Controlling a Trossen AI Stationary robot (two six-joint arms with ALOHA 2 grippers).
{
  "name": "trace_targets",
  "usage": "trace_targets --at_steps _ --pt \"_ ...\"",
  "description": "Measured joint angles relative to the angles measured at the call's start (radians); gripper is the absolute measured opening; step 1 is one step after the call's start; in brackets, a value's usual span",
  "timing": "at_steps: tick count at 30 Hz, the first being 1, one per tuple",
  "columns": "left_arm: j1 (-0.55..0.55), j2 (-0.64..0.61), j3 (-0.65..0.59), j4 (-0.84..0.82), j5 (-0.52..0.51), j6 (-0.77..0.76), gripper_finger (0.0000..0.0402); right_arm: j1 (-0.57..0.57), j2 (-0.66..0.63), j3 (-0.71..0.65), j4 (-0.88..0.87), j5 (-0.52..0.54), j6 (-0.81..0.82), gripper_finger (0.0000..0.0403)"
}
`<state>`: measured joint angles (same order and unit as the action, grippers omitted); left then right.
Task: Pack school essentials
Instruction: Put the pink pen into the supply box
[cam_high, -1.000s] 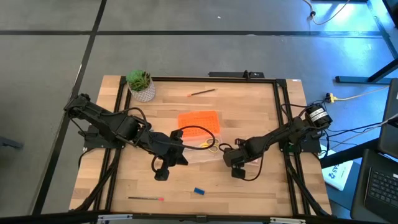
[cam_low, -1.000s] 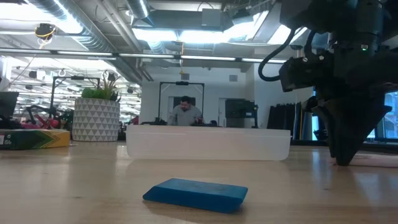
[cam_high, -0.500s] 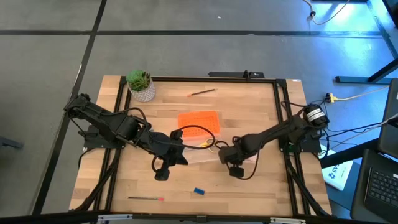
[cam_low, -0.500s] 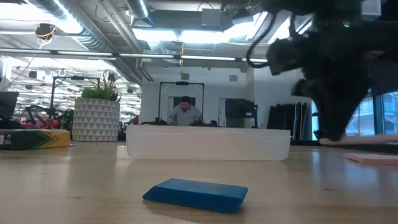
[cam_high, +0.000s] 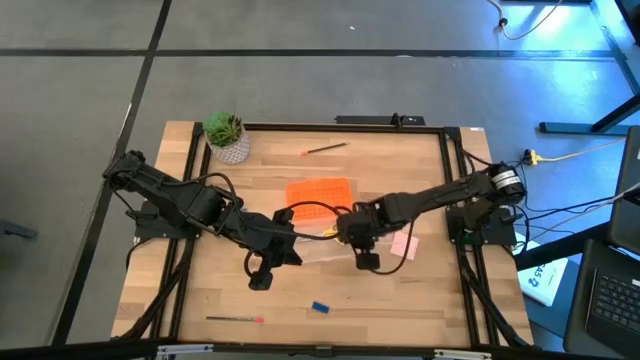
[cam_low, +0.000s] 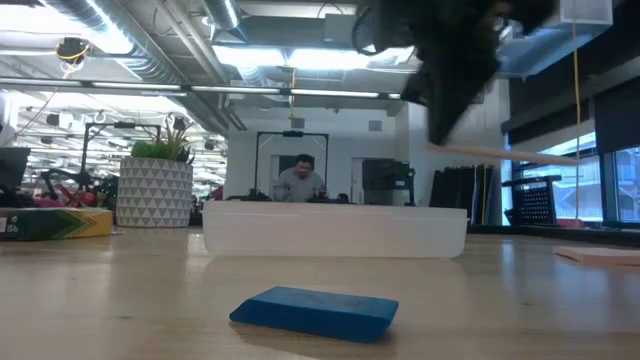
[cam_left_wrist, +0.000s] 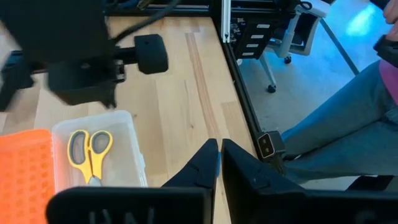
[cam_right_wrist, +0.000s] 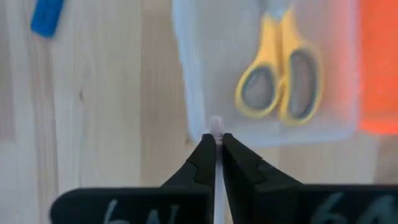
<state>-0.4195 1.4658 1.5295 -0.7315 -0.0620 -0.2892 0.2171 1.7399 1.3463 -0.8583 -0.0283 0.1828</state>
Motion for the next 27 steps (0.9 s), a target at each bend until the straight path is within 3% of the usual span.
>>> trace_targets --at_steps 10,17,27 --pt "0.0 0.0 0.0 -0.046 -0.036 -0.076 0.0012 -0.051 0.114 0.175 0.092 0.0 -0.162 0.0018" --pt "0.0 0.0 0.0 -0.043 -0.036 -0.102 0.0003 -0.069 0.251 0.282 0.101 -0.002 -0.185 0.0018" --pt "0.0 -0.009 0.0 -0.044 -0.036 -0.121 0.0011 -0.083 0.337 0.296 0.165 -0.108 -0.192 0.0018"
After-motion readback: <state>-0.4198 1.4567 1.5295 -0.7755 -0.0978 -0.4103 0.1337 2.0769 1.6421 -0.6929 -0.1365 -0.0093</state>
